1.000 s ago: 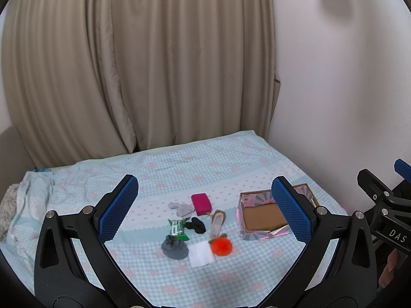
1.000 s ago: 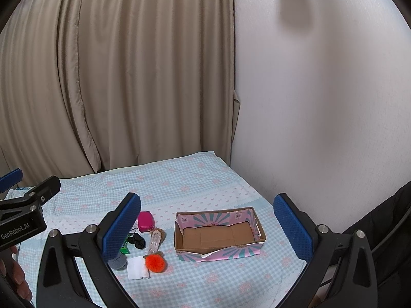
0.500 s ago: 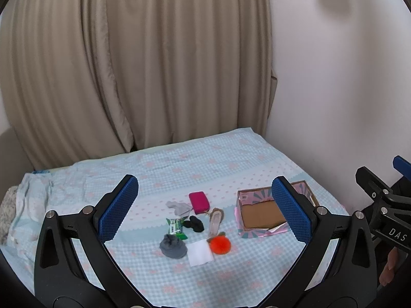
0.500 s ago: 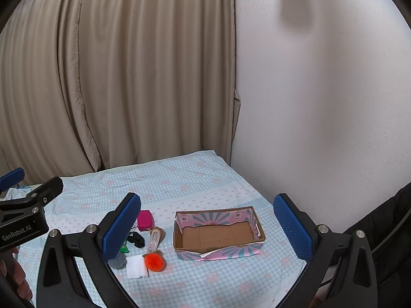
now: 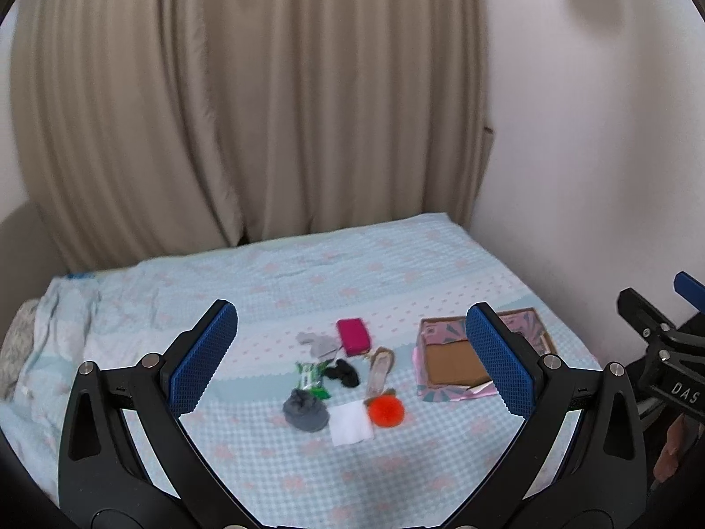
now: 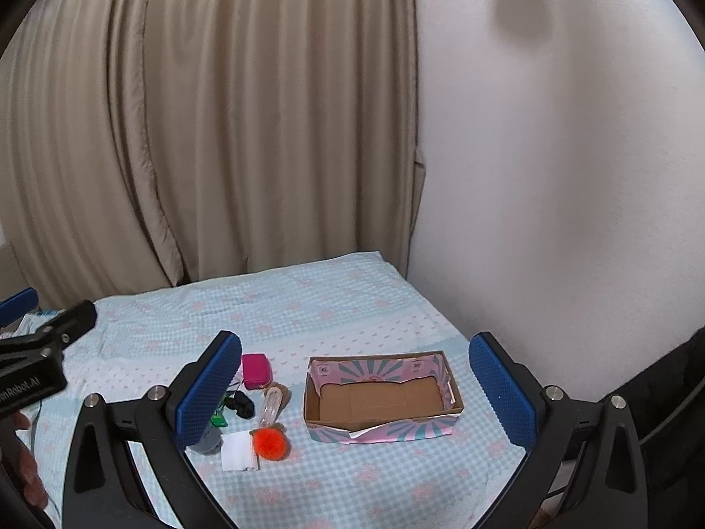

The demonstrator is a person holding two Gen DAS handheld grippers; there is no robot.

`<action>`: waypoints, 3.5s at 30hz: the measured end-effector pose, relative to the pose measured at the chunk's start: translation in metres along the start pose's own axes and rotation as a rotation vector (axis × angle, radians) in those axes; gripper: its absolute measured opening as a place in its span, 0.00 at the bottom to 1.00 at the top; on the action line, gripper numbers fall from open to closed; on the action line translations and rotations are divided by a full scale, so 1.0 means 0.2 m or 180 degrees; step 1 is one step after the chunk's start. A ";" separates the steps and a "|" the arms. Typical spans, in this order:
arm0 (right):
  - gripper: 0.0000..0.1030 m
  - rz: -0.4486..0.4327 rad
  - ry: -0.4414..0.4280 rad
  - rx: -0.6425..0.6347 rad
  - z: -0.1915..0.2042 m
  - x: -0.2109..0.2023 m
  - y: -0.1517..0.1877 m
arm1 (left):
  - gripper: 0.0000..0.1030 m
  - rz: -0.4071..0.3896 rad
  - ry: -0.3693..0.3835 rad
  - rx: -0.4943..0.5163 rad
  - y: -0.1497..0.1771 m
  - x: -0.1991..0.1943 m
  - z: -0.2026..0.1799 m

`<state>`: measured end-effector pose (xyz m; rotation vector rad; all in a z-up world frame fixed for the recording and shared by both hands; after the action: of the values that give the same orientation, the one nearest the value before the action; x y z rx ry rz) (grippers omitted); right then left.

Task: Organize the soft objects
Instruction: 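Grasp the grey fluffy pouch with the left tool while the right tool grasps the white towel, then carry both items over the pink box and open both tools to drop them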

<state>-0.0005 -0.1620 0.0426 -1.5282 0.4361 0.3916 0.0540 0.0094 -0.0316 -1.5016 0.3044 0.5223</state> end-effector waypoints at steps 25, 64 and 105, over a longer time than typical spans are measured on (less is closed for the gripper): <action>1.00 0.0900 -0.0440 0.0082 0.65 0.92 0.96 | 1.00 0.0970 0.0420 0.0180 0.92 1.14 0.57; 0.18 0.1388 -0.0769 -0.0408 1.03 1.92 1.72 | 0.43 0.1470 0.0889 0.0535 1.55 1.97 0.33; 0.16 0.0803 -0.0674 0.0125 0.22 0.99 0.34 | 0.43 0.0818 0.0570 0.0055 0.23 0.99 -0.26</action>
<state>0.1383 -0.1219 -0.1158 -1.3798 0.4678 0.7304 0.2061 -0.0147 -0.1734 -1.5039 0.6462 0.5870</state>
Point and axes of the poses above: each gripper's, at about its wrist camera, not at the fingertips, and x roughly the way its jaws point, z to its left, y to its underside, the point moved 4 cm from there along x, roughly the way its jaws point, and after that the axes turned 6 degrees about -y, right-handed, at the moved point
